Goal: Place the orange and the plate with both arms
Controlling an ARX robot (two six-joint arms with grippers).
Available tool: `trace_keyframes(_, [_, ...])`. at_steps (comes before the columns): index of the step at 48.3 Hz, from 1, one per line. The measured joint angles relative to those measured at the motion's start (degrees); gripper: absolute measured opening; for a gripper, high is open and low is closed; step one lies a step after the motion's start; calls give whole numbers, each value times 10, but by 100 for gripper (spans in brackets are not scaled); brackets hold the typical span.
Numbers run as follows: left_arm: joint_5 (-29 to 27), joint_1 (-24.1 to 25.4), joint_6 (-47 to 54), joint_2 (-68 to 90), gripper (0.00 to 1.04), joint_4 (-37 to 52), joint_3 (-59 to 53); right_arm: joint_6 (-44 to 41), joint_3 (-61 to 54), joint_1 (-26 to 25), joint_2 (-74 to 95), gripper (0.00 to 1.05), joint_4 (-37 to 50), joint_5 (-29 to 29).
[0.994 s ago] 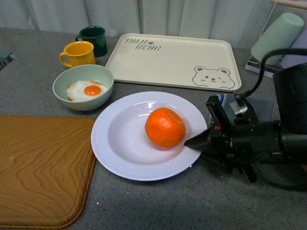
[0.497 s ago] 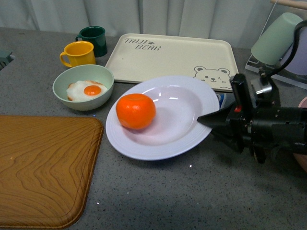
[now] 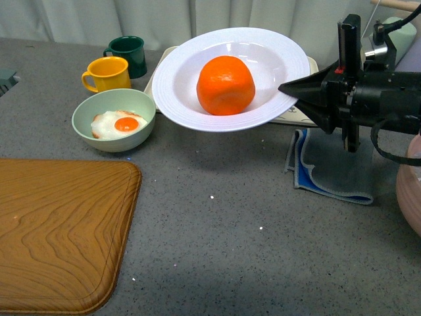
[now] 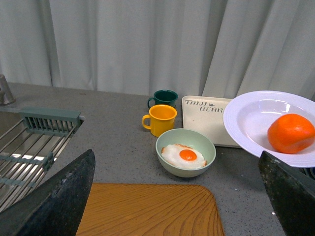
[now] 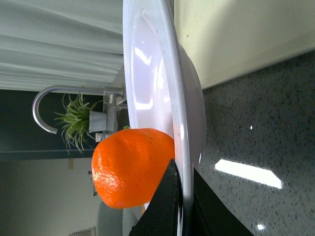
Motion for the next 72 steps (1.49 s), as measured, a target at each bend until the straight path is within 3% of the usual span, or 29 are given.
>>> trace_keyframes(21, [0, 0, 0, 0, 98, 0, 0, -5, 268, -2, 145, 1, -142, 14])
trace_keyframes(31, [0, 0, 0, 0, 98, 0, 0, -21, 416, 11, 223, 1, -249, 32])
trace_keyframes(43, [0, 0, 0, 0, 98, 0, 0, -48, 492, 23, 261, 1, -315, 49])
trace_keyframes(54, [0, 0, 0, 0, 98, 0, 0, -85, 484, 25, 255, 34, -317, 75])
trace_keyframes(62, [0, 0, 0, 0, 98, 0, 0, -251, 422, 25, 195, 70, -356, 176])
trace_keyframes(65, [0, 0, 0, 0, 98, 0, 0, -318, 395, 25, 166, 82, -333, 229])
trace_keyframes(70, [0, 0, 0, 0, 98, 0, 0, -499, 264, 30, 115, 65, -49, 467])
trace_keyframes(72, [0, 0, 0, 0, 98, 0, 0, -543, 196, 27, 81, 56, 41, 506])
